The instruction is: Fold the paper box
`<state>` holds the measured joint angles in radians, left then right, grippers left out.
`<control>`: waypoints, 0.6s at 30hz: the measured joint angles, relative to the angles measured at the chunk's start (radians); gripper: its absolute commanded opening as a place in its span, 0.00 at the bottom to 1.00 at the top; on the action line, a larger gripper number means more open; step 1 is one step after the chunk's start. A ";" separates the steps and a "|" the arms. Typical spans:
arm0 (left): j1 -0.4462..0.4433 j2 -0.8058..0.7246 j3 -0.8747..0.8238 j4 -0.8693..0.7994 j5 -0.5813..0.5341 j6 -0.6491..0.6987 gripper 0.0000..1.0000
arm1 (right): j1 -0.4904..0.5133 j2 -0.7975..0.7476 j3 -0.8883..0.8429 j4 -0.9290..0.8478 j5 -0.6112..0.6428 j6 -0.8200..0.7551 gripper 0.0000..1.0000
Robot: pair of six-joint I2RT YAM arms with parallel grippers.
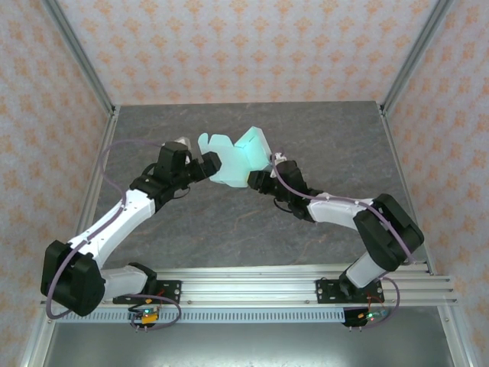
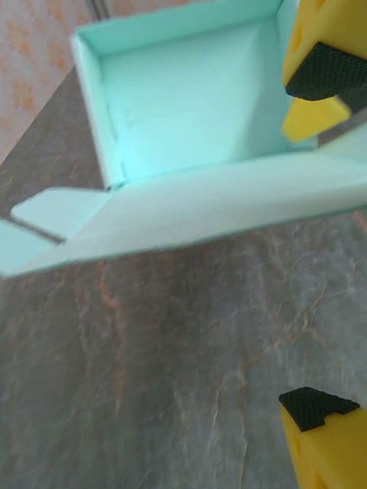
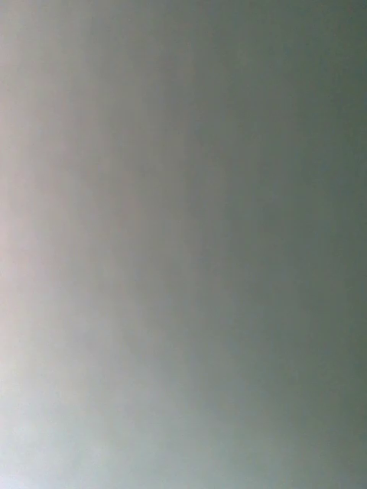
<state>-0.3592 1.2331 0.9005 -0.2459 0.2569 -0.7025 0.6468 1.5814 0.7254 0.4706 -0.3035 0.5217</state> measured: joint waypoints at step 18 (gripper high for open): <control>0.013 0.217 0.143 -0.011 0.161 0.074 0.08 | 0.020 0.050 0.008 0.052 -0.029 0.036 0.60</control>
<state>-0.3462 1.4502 1.0439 -0.2569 0.4175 -0.6281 0.6670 1.6314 0.7338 0.5228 -0.3325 0.5575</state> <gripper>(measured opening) 0.112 0.529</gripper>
